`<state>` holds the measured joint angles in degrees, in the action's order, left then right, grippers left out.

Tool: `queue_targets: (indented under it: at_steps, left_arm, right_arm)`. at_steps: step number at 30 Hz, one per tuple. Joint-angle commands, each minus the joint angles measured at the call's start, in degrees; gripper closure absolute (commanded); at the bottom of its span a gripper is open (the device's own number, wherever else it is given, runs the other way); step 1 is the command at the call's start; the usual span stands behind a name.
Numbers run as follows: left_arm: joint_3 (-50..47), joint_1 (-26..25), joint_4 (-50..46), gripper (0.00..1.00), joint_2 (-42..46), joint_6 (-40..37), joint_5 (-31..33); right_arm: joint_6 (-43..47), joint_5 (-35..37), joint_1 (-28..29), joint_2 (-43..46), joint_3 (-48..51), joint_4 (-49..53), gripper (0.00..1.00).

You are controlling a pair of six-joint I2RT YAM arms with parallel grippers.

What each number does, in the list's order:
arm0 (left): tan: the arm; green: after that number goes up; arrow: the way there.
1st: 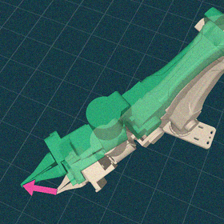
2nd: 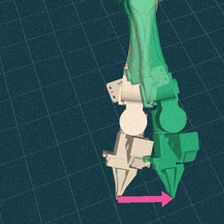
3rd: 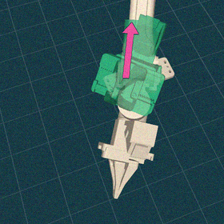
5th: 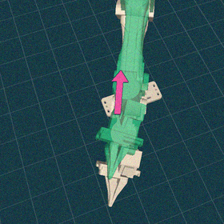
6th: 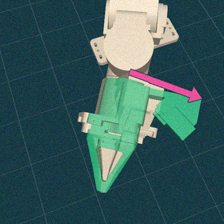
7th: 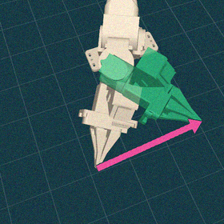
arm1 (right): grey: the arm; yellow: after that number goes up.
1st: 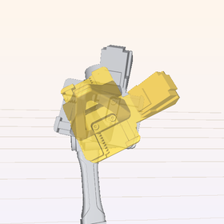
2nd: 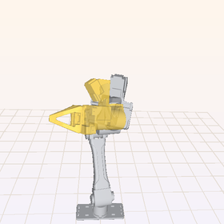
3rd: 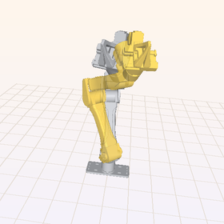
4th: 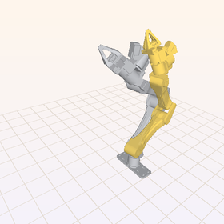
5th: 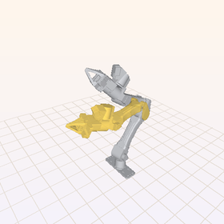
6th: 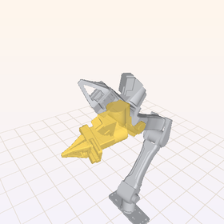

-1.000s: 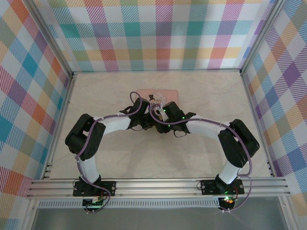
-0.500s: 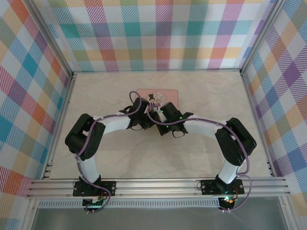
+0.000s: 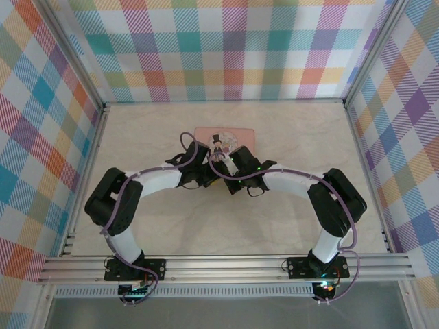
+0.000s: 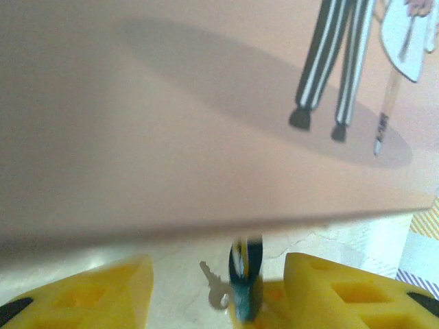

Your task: Unlock a padlock with a key

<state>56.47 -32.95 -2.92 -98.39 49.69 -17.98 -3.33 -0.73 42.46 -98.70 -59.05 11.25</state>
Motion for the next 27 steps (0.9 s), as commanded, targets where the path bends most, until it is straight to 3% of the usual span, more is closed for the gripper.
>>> queue_targets:
  at_steps: [1,8,14,17,22,27]
  left_arm:
    - [-2.1,2.1,-3.2,0.46,6.0,-0.7,3.3]
    - [-4.6,7.7,-6.7,0.44,12.2,-1.6,6.9]
    - [-2.4,10.7,-8.1,0.43,12.1,-3.0,8.6]
    - [-1.6,11.9,-8.0,0.42,11.6,-3.0,10.6]
    - [0.7,13.5,-7.1,0.40,9.4,-3.6,10.5]
    - [3.4,14.1,-7.0,0.39,5.7,-4.9,10.6]
  right_arm:
    - [4.0,-2.8,0.4,-1.0,0.0,0.4,1.00]
    - [12.0,-2.6,0.4,-3.6,-2.6,3.0,1.00]
    - [10.5,-1.9,0.3,-5.0,-5.0,4.3,1.00]
    - [9.5,1.3,0.8,-2.2,-1.3,-1.8,1.00]
    - [17.9,10.5,2.3,-0.8,1.1,-7.9,1.00]
    - [23.4,10.6,2.3,-0.4,1.9,-10.2,1.00]
